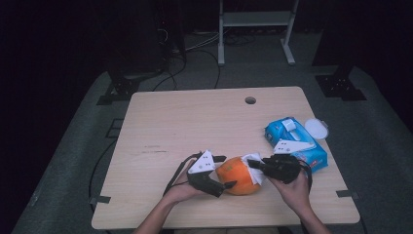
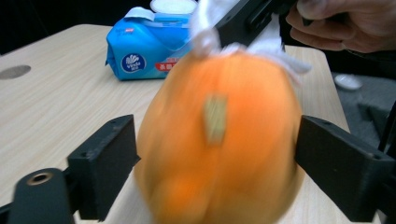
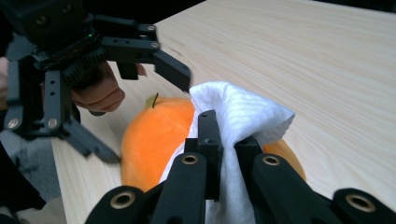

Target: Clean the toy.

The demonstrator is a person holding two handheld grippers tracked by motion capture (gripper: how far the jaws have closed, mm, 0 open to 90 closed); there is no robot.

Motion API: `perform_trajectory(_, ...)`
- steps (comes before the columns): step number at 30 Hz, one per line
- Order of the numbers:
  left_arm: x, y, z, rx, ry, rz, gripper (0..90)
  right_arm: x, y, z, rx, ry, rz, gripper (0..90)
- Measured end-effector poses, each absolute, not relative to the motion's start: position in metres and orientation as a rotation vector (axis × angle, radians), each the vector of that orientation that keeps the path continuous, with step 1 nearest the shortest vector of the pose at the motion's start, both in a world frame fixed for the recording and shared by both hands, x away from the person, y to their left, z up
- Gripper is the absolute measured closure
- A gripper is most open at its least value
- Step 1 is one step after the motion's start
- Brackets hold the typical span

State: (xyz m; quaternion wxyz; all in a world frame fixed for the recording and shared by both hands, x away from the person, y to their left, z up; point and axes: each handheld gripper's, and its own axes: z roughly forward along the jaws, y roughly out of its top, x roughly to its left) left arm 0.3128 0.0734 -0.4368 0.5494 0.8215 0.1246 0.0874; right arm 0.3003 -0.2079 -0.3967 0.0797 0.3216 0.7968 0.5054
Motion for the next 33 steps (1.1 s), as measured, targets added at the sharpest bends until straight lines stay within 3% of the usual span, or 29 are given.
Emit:
perform_trajectory(6,0.32,0.067,-0.458,1.924,0.255,0.128,10.1,0.305,-0.224,-0.401,1.031,2.391,1.519,85.3)
perform_trajectory(13,0.317,0.059,-0.468,1.925,0.248,0.157,9.5,0.306,-0.228,-0.404,1.064,2.387,1.526,85.3)
perform_trajectory(16,0.314,0.059,-0.461,1.919,0.283,0.187,31.2,0.307,-0.23,-0.404,1.08,2.371,1.54,85.3)
perform_trajectory(18,0.312,0.062,-0.449,1.893,0.293,0.186,37.6,0.307,-0.233,-0.402,1.09,2.342,1.588,85.5)
perform_trajectory(22,0.306,0.072,-0.412,1.856,0.266,0.25,38.9,0.302,-0.233,-0.387,1.043,2.25,1.697,85.7)
perform_trajectory(27,0.296,0.084,-0.38,1.934,0.238,0.305,38.9,0.297,-0.224,-0.377,0.988,2.231,1.79,85.8)
perform_trajectory(33,0.301,0.097,-0.385,1.975,0.258,0.256,38.8,0.305,-0.209,-0.394,1.014,2.33,1.736,85.8)
